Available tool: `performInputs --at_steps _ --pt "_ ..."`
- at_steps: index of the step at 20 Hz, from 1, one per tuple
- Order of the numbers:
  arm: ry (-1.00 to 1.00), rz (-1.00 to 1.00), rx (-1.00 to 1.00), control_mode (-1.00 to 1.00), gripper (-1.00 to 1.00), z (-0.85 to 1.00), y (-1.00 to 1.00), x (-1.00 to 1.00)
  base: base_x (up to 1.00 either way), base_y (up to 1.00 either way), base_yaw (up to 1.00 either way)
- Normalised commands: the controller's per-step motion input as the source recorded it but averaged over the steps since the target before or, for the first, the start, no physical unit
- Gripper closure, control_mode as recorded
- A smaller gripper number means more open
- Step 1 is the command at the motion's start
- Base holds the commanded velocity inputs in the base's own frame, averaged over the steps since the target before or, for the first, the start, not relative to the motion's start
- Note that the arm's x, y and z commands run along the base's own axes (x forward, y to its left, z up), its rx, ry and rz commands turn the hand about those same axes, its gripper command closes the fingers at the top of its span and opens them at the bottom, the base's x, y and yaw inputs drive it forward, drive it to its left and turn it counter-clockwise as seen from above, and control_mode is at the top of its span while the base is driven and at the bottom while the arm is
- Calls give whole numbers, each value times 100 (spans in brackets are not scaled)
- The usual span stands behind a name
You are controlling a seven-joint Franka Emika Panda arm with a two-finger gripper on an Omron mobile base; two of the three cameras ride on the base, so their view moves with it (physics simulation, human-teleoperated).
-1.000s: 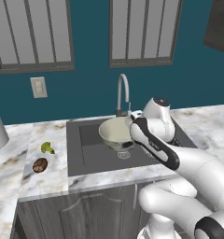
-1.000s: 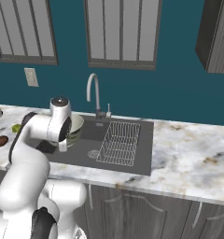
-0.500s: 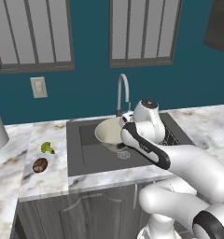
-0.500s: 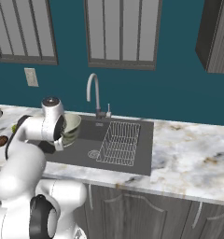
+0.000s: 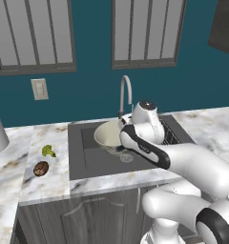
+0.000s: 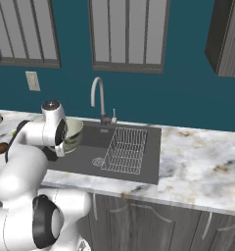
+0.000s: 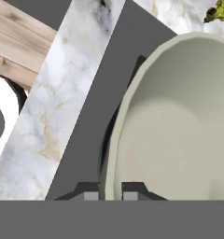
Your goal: Remove the broccoli and potato from the sink. Then move the bowl and cup from the counter to the sink for washing.
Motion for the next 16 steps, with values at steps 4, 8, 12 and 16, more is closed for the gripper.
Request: performInputs --at_steps 4,8,12,16 --pt "-2 0 0 -100 100 0 3 8 0 0 0" --pt "-1 0 0 -100 100 -4 0 9 0 0 0" --pt "0 0 0 -100 100 -6 0 11 0 0 0" --pt "0 0 0 -100 100 -10 0 13 0 0 0"
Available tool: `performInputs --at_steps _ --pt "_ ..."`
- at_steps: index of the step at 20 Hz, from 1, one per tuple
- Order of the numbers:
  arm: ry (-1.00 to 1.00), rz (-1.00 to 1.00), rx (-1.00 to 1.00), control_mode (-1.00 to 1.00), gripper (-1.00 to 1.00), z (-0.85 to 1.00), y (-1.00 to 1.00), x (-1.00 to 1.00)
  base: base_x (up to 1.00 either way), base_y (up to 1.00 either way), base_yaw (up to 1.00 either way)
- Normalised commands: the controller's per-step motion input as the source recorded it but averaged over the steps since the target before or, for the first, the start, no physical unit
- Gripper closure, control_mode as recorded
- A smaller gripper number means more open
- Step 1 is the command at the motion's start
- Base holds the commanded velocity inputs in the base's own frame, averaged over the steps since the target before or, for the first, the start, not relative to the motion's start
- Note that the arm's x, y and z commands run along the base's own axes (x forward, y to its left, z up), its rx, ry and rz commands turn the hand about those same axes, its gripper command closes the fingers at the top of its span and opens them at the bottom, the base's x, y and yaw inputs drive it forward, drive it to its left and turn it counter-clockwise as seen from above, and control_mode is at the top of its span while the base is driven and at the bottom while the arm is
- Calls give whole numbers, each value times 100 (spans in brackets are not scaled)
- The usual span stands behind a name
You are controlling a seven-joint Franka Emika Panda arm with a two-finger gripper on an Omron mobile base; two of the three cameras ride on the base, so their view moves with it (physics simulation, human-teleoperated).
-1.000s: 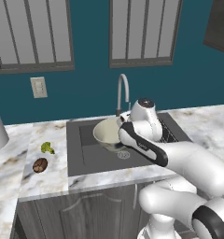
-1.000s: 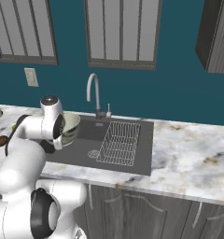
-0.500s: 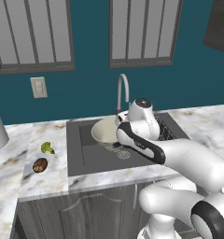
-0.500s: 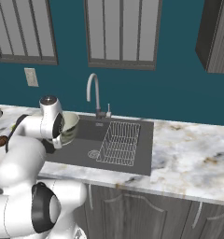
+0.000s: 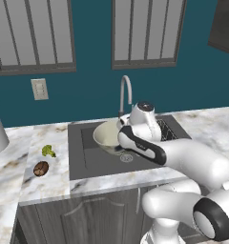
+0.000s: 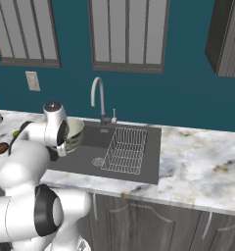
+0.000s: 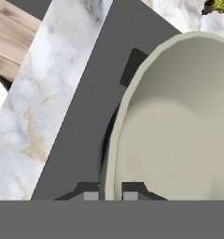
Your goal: Remove the broccoli and potato from the sink. Then move the bowl and cup from the counter to the sink for washing.
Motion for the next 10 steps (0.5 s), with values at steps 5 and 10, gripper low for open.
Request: performInputs --at_steps 5,10 --pt "0 0 0 -100 100 -12 0 14 0 0 0" --pt "0 0 0 -100 100 -11 -1 19 0 0 0"
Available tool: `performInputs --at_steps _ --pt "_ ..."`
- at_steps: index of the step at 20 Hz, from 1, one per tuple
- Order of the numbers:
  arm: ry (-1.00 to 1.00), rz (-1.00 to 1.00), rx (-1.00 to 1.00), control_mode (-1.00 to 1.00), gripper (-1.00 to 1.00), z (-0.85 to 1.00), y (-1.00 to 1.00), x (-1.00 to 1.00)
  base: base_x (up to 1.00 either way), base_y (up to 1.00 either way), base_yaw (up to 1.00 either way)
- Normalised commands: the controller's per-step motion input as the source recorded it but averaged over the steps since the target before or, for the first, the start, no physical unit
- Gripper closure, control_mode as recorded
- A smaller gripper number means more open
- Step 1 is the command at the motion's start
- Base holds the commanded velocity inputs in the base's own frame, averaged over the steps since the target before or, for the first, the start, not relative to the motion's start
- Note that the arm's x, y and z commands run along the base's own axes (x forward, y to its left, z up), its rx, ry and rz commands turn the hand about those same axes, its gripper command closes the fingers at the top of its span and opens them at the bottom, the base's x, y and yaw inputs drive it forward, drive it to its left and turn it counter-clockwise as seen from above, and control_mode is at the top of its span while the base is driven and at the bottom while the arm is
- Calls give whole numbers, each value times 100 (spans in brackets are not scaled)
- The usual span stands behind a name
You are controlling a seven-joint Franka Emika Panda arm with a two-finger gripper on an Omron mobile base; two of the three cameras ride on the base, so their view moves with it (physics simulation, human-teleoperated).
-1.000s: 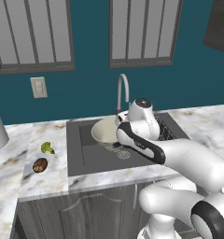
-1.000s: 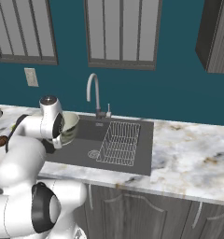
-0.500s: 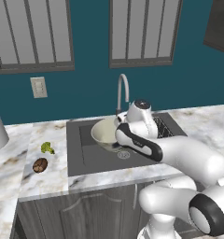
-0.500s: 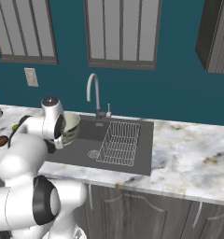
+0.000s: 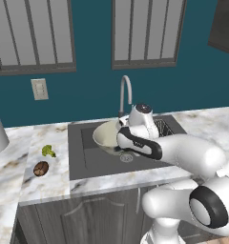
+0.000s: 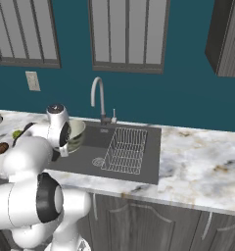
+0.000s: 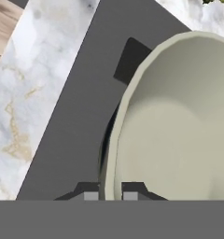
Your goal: Remove the broccoli and potato from the sink. Then move the bowl and cup from the counter to the sink for washing.
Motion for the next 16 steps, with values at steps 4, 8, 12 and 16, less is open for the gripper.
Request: performInputs --at_steps 4,8,12,16 --pt "0 0 0 -100 100 -11 0 17 0 0 0" --pt "0 0 -1 -100 100 -11 0 14 0 0 0" --pt "0 0 -1 -100 100 -10 -1 15 0 0 0" --pt "0 0 0 -100 100 -9 -2 15 0 0 0"
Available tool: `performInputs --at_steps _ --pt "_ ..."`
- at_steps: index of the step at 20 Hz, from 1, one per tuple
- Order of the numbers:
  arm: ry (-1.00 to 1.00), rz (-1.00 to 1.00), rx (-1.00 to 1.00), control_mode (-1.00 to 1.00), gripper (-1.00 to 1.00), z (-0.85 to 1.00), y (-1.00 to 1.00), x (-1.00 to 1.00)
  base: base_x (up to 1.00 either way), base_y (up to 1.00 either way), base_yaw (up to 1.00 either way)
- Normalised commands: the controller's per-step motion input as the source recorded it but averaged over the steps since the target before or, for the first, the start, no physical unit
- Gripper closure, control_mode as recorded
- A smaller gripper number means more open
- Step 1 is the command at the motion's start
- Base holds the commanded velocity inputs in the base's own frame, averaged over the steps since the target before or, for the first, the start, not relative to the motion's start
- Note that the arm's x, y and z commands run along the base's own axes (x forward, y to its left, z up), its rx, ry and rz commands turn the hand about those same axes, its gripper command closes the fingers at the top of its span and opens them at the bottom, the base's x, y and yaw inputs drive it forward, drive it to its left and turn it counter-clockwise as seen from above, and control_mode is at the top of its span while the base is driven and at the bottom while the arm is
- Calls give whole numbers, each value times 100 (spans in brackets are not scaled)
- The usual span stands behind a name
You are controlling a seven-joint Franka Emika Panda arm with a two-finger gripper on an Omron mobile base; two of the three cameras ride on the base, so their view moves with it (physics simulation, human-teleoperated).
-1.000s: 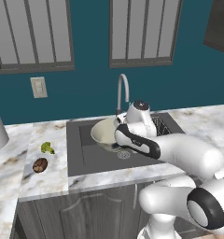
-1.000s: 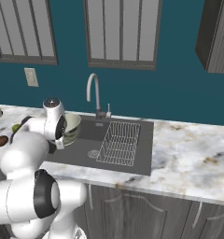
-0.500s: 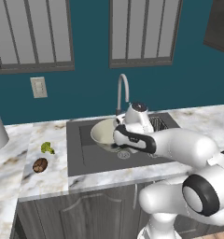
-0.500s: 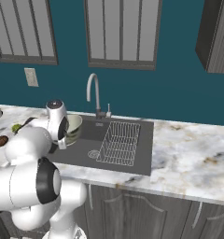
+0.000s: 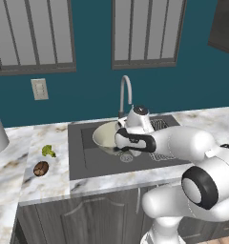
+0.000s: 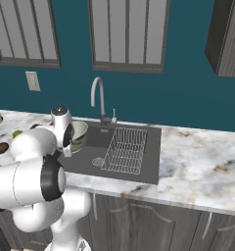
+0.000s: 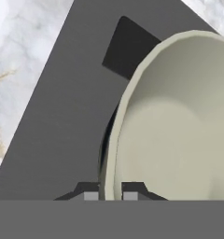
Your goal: Remove the broccoli and potato from the sink. Then move the bowl and cup from the counter to the sink for washing.
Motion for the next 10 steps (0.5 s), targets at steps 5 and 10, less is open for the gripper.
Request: performInputs --at_steps 5,10 --pt "0 0 0 -100 100 -10 -2 14 0 0 0" --pt "0 2 0 -100 100 -13 -3 12 0 0 0"
